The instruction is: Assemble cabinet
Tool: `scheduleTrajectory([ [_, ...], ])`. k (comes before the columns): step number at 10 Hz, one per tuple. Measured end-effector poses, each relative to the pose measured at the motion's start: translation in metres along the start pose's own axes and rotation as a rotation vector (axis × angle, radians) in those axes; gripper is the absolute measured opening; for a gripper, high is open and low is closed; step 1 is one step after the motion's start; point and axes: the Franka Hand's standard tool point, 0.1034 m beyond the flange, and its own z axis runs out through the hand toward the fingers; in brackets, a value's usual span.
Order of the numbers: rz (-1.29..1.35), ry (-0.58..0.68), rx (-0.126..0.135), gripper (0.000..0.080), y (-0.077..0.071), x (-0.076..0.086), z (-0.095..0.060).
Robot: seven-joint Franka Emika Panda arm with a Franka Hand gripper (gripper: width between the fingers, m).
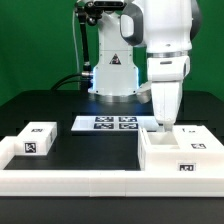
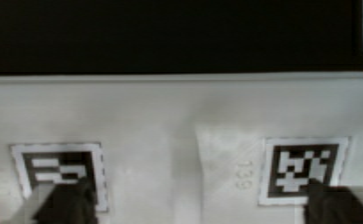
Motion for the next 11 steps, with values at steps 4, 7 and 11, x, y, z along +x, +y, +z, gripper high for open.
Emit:
scheduleTrajectory([
  [4,0.000,0.000,0.002,0.0204,0.000,0.000,0.001],
  [7,-0.005,-0.001,0.002,0.0061,-0.001,-0.001,0.000],
  [11,-0.079,-0.030,-0.016,0.0061,-0.012,-0.022,-0.023],
])
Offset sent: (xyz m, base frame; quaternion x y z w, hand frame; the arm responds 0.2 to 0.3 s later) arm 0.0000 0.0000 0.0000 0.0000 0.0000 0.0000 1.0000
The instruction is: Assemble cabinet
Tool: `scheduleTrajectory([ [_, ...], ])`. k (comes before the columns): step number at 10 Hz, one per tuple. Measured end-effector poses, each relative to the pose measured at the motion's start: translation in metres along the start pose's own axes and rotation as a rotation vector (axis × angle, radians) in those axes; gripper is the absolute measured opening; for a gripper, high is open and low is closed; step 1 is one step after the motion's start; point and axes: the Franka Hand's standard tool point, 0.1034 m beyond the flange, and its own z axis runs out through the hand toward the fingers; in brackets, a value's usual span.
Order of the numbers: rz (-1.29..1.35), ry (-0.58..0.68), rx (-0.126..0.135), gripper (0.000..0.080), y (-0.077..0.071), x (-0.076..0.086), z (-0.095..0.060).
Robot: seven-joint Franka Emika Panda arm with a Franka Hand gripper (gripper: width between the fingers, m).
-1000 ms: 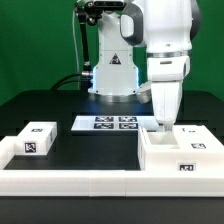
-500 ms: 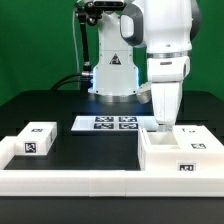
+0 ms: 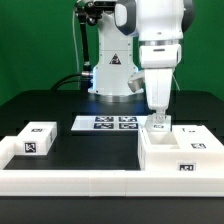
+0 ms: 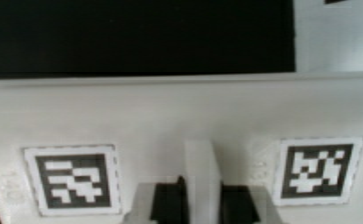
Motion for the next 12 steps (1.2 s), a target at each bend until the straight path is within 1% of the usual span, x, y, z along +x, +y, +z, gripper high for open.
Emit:
scheduleTrajectory([
  [2,-0.021,-0.001,0.000,0.0061,0.002,-0.002,0.000],
  [3,-0.025,-0.010,0.006,0.0061,0.004,-0.003,-0.002],
  [5,-0.065,-0.047,0.032,0.0061,0.009,-0.010,-0.011],
  [6,-0.075,-0.063,0.038,0.0062,0.010,-0.014,-0.018],
  [7,-0.090,-0.064,0.035,0.0062,0.011,-0.015,-0.020],
  [11,-0.091,-0.063,0.040,0.0062,0.009,-0.016,-0.018],
  [12,-0.101,-0.071,0.050,0.0062,0.009,-0.017,-0.019],
])
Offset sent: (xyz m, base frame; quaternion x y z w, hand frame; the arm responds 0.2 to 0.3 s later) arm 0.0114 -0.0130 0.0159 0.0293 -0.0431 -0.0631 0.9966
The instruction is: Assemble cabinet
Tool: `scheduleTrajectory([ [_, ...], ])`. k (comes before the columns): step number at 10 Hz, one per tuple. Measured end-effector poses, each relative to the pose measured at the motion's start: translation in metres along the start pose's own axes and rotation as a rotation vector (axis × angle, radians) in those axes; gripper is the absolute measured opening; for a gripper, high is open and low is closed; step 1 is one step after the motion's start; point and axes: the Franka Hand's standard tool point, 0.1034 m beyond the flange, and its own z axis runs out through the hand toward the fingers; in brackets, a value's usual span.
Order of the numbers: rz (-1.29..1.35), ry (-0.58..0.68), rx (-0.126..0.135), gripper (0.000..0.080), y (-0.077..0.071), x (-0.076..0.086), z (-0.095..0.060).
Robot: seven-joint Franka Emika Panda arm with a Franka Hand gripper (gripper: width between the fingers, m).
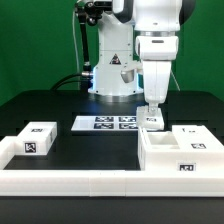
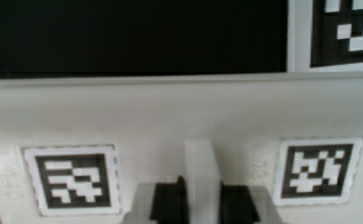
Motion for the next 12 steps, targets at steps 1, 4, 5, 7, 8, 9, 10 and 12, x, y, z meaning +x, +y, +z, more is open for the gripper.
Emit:
scheduleTrajectory([
  [1,-0.020,-0.012,0.007,0.0062,0.001,-0.002,-0.005],
  [4,-0.046,0.000,0.015,0.0062,-0.001,-0.005,-0.001],
  [5,-0.031,0.032,0.005,0.0062,0.003,-0.011,0.001],
  [7,-0.024,0.087,0.004,0.0062,0.006,-0.033,0.007],
  [8,-0.031,0.104,0.005,0.0062,0.007,-0.042,0.009],
  [9,-0.016,0.122,0.010,0.0062,0.007,-0.053,0.012],
  [10,0.002,0.118,0.010,0.0062,0.007,-0.050,0.011],
  [12,-0.006,0.107,0.020,0.0062,0.005,-0.038,0.002],
])
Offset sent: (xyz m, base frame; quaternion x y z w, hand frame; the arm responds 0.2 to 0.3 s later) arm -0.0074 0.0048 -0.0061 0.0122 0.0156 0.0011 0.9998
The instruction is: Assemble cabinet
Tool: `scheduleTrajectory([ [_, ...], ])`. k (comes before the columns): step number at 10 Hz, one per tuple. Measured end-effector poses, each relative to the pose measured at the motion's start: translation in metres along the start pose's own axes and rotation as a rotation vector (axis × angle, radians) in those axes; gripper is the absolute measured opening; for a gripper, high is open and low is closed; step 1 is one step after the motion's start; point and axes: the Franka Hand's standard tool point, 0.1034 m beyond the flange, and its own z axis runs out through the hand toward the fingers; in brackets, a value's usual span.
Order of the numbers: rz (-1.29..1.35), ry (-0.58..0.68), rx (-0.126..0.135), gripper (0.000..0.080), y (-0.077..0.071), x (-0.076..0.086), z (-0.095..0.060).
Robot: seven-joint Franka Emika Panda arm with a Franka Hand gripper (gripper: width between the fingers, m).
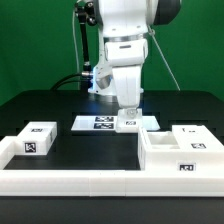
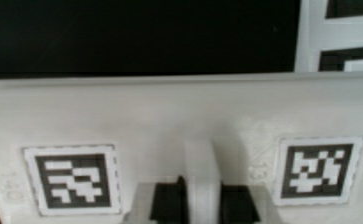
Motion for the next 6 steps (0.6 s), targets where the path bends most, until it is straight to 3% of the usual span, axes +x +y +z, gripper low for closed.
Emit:
scheduleTrajectory([
  [3,-0.033,0.009,-0.031,0.0062,0.010,0.036,-0.012],
  [6,-0.029,0.012,-0.033,0.0062,0.011,0.036,-0.012],
])
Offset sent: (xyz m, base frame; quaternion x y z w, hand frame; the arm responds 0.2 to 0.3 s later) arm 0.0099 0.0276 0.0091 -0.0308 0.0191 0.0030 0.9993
